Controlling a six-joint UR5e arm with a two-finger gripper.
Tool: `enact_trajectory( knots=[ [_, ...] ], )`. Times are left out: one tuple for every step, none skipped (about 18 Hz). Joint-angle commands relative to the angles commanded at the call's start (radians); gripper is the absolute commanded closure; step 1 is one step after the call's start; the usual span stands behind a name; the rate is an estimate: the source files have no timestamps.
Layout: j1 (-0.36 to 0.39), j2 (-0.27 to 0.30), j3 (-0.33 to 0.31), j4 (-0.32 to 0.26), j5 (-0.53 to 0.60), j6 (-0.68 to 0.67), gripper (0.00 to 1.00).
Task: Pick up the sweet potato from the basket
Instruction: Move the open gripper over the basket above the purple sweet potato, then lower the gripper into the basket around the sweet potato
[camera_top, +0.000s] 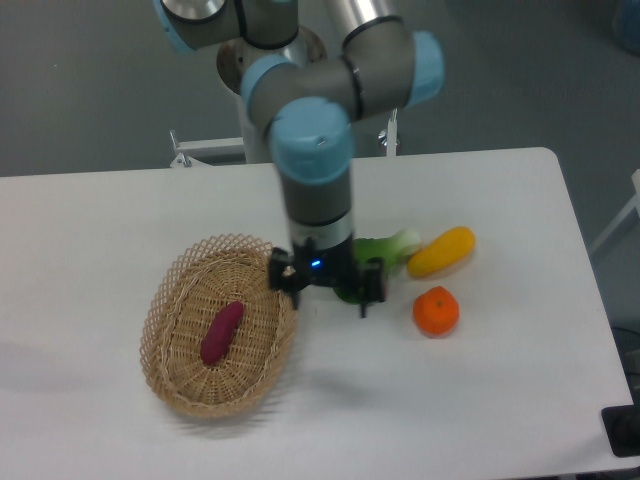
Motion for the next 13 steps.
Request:
enact_trajectory(
  knots=[
    [-0.015,0.001,-0.003,0.000,0.000,-0.006,0.00],
    [-0.026,0.001,-0.005,0.000,0.000,-0.008,0.00],
    [-0.032,0.000,-0.009,0.000,0.000,-0.008,0.00],
    [-0.034,-0.003,-0.012,0.000,0.000,-0.008,0.00],
    [-0.045,-0.012,-0.015,0.002,0.000,-0.008,0.00],
    [-0.051,-0.015,-0.018,0.003,0.000,-0.008,0.00],
    [-0.052,-0.020,-0.028,0.005,0.000,-0.008,0.00],
    [-0.054,-0.020,-0.037,0.006,0.002,-0.006,0.00],
    [-0.054,-0.020,-0.043,0.008,0.000,-0.006,0.00],
    [-0.063,-0.022,-0.048,0.008,0.000,-0.006,0.00],
    [-0.074,-0.028,-0.051,0.011,0.003,-0.006,0.00],
    [-0.075,-0.032,-0.055,0.012,0.008,-0.005,0.00],
    [-0.077,-0.040,-0.061,0.021,0.009,-0.003,0.00]
  ],
)
